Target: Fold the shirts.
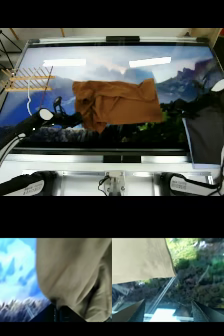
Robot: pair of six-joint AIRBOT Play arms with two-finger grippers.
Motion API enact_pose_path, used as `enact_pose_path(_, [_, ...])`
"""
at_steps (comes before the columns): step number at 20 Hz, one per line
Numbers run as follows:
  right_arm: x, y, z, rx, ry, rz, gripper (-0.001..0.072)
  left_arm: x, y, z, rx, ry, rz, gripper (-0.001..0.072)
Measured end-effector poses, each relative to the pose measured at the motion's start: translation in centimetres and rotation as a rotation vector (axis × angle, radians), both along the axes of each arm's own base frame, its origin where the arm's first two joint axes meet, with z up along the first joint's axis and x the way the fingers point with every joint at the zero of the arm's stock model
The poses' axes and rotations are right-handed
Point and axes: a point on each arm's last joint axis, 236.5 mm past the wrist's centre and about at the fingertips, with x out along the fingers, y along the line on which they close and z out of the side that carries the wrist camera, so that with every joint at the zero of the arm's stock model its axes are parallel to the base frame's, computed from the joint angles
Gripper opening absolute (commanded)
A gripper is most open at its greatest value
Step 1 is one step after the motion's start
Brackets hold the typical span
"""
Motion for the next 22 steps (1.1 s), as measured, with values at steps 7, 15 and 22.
enact_pose_path(7, [0.7,1.6,-4.9,0.099,0.064,-0.047,0.0662,0.8,-0.3,1.9,-0.002,-0.073,-0.037,0.0028])
enact_pose_path(15, [1.5,4.5,-8.3,0.154,0.117,-0.048,0.0331,0.5,-0.5,3.4,-0.001,-0.114,-0.086,0.0028])
enact_pose_path(22, [4.2,7.0,-5.7,0.175,0.001,-0.016,0.0065,2.1,1.7,7.9,-0.001,-0.207,-0.076,0.0025])
